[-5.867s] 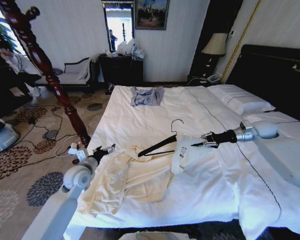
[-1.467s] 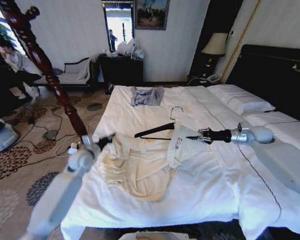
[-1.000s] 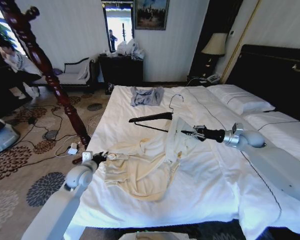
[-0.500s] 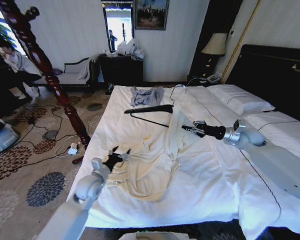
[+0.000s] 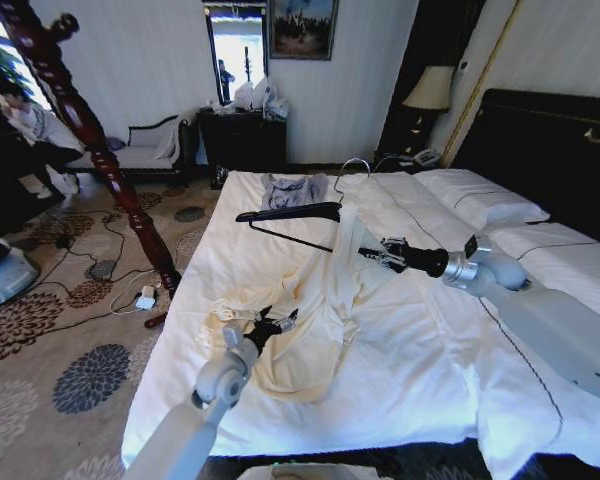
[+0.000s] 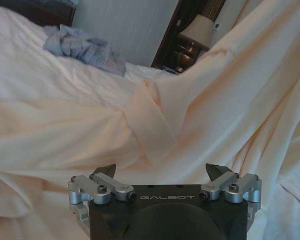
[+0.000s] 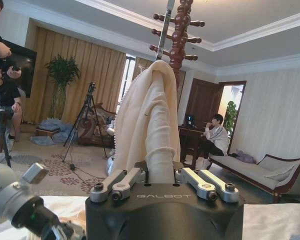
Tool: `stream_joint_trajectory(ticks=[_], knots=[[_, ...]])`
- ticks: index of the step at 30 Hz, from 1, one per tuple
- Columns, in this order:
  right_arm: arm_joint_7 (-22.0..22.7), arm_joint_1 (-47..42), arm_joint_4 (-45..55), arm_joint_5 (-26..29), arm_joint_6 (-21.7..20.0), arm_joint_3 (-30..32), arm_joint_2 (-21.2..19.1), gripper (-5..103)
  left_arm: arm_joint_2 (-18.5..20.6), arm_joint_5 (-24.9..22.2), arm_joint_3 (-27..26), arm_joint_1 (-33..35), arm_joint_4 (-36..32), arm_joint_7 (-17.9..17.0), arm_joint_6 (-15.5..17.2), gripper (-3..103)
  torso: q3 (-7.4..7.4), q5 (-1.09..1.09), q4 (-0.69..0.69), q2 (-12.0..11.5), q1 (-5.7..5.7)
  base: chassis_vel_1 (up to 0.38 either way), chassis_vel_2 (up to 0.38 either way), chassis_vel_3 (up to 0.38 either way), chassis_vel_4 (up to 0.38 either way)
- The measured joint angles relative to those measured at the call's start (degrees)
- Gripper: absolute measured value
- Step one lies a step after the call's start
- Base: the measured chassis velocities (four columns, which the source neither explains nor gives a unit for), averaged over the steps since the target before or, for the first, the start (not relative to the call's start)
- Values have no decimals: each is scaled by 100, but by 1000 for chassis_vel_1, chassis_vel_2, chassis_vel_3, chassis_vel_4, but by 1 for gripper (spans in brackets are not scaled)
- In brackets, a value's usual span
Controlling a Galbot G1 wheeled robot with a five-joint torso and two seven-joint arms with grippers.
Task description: Pick up the clothes from the bed and hang them on the clothes hanger.
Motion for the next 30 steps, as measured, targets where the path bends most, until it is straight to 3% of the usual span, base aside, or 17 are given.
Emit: stream_joint_trajectory(ticks=[6,11,13,14,18,20,24,26,29,30], knots=[[19,6,61,-11,-13,-3,-18,20,-368,-53,184,-315,386,-133,16,103,0,1,0,0,0,0,0,0,0],[24,22,90,-10,-16,-3,-60,20,-647,-63,234,-569,781,-232,-14,92,0,-1,-1,0,0,0,0,0,0],[24,22,91,-10,-17,2,-67,20,-674,-61,184,-598,828,-245,-37,82,0,-1,-1,0,0,0,0,0,0],[24,22,91,-10,-17,2,-67,20,-674,-61,184,-598,828,-245,-37,82,0,-1,-1,0,0,0,0,0,0],[-21,5,56,-20,-2,32,-82,20,-506,-63,-52,-586,735,-240,-80,60,0,-1,0,0,0,0,0,0,0],[-32,5,33,-23,1,35,-82,20,-441,-73,-100,-573,686,-234,-82,60,0,-1,0,0,0,0,0,0,0],[-77,22,-67,-40,15,38,-62,20,-119,-145,-332,-541,541,-181,-146,39,0,-1,1,0,0,0,0,0,0],[-83,22,-74,-42,17,39,-58,20,-80,-143,-384,-545,541,-162,-173,39,0,-1,1,0,0,0,0,0,0],[-97,23,-89,-56,29,39,-48,20,7,-199,-529,-565,516,-130,-204,23,0,-2,0,0,0,0,0,0,0],[-97,23,-89,-56,29,39,-48,20,7,-199,-529,-565,516,-130,-204,23,0,-2,0,0,0,0,0,0,0]])
